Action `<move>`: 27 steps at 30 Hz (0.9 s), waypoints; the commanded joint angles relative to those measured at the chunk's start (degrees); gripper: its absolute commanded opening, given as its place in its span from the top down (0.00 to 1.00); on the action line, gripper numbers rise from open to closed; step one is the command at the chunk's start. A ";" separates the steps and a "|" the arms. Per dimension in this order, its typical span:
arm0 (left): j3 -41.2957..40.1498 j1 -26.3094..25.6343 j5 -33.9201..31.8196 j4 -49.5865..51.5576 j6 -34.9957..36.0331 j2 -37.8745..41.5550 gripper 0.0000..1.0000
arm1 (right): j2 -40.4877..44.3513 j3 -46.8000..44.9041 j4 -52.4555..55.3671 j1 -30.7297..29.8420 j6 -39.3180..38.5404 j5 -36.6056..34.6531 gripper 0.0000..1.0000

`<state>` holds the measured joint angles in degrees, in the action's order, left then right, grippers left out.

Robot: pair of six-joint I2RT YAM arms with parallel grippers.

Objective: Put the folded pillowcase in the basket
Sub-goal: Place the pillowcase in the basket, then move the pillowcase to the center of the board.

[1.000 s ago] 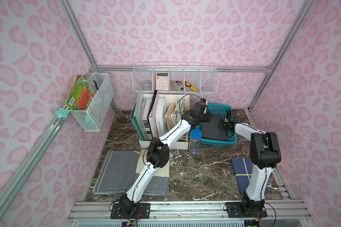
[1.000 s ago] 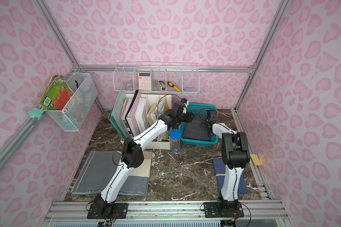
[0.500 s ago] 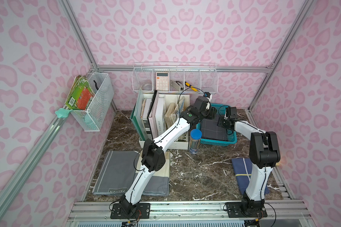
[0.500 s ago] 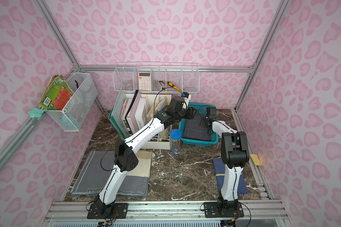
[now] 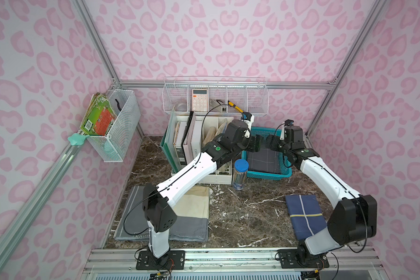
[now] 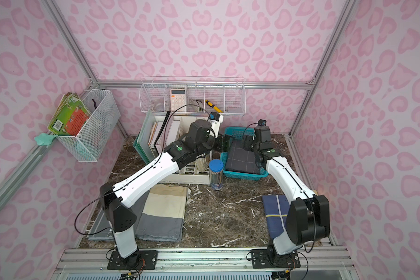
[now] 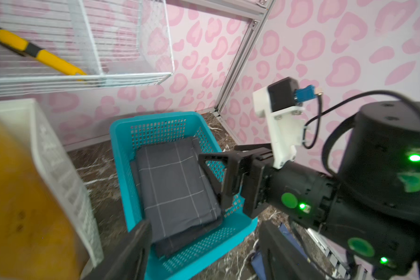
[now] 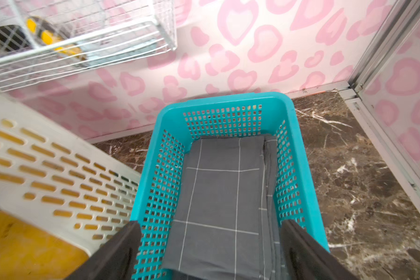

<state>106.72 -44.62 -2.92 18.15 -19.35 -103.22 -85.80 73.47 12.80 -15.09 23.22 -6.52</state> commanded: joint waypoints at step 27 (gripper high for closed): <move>-52.05 0.94 -39.82 31.79 -16.31 70.06 0.04 | 14.00 -17.35 -1.66 -59.12 0.45 -28.29 0.06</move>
<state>55.13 -43.81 -38.96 42.63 -32.08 -35.14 -68.82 55.61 15.27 -73.10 22.92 -34.68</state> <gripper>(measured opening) 0.962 0.935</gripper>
